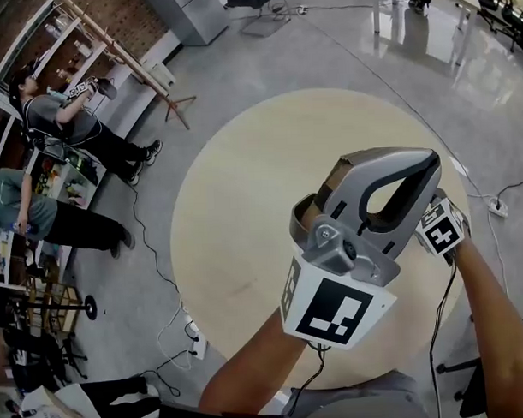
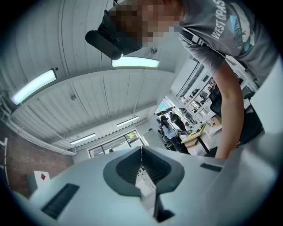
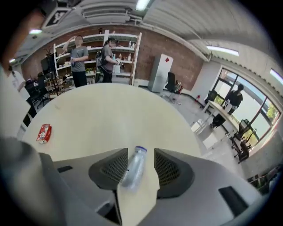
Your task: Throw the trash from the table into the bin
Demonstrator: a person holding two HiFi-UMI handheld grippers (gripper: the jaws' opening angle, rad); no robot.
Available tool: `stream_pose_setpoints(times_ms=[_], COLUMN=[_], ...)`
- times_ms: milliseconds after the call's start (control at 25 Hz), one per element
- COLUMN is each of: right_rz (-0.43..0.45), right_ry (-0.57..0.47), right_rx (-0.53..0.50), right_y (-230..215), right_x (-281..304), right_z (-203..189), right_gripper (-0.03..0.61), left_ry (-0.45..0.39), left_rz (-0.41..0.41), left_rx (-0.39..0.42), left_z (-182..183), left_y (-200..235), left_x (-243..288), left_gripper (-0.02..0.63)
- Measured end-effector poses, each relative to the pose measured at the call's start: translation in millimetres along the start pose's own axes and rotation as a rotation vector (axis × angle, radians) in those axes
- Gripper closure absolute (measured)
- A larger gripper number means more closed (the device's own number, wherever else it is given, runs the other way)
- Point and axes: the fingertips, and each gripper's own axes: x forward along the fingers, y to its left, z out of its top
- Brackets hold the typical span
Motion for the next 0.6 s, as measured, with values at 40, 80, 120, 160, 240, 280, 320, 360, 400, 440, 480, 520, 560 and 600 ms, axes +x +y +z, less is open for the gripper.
stream_pose_setpoints(times_ms=[40, 80, 120, 160, 240, 280, 320, 360, 400, 440, 480, 520, 560, 600], right_rz=[0.023, 0.042, 0.052, 0.048, 0.021, 0.019, 0.017, 0.002, -0.035, -0.087, -0.143, -0.201, -0.258, -0.311], right_ry=[0.054, 0.097, 0.119, 0.122, 0.108, 0.102, 0.086, 0.045, -0.029, -0.124, -0.222, -0.315, -0.4, -0.472], right_rx=[0.028, 0.05, 0.061, 0.053, 0.006, -0.009, -0.018, -0.029, -0.045, -0.065, -0.085, -0.105, -0.126, -0.15], right_y=[4.8, 9.4, 12.8, 14.1, 13.2, 14.3, 16.3, 17.7, 17.8, 17.6, 18.5, 21.0, 24.8, 29.6], right_x=[19.3, 33.3, 42.4, 48.0, 54.4, 55.7, 53.5, 44.5, 26.1, -0.3, -31.8, -66.5, -102.9, -138.3], right_z=[-14.3, -25.5, -31.8, -32.9, -29.4, -27.8, -24.3, -14.9, 3.2, 27.8, 54.0, 79.2, 102.0, 120.8], right_gripper=[0.413, 0.413, 0.413, 0.413, 0.413, 0.413, 0.413, 0.413, 0.414, 0.413, 0.414, 0.414, 0.413, 0.413], left_ry=[0.015, 0.028, 0.038, 0.046, 0.056, 0.06, 0.063, 0.065, 0.065, 0.062, 0.058, 0.052, 0.043, 0.033], left_rz=[0.001, 0.0, -0.002, -0.003, -0.008, -0.01, -0.011, -0.012, -0.013, -0.013, -0.013, -0.013, -0.014, -0.016], left_rx=[-0.003, -0.005, -0.008, -0.011, -0.014, -0.012, -0.01, -0.007, -0.004, -0.003, -0.003, -0.003, -0.001, 0.003], left_z=[-9.5, -17.0, -22.6, -26.8, -33.0, -35.9, -38.3, -39.8, -39.9, -38.4, -35.3, -30.7, -24.6, -17.0], left_y=[0.1, -0.5, -1.2, -1.9, -2.6, -2.6, -2.5, -2.1, -1.3, 0.0, 1.7, 3.4, 5.1, 6.4], left_x=[-2.3, -3.9, -5.0, -6.1, -9.0, -10.8, -12.6, -14.9, -17.9, -21.8, -26.5, -31.8, -37.3, -43.5], left_gripper=[0.569, 0.569, 0.569, 0.569, 0.569, 0.569, 0.569, 0.569, 0.569, 0.569, 0.569, 0.569, 0.569, 0.569])
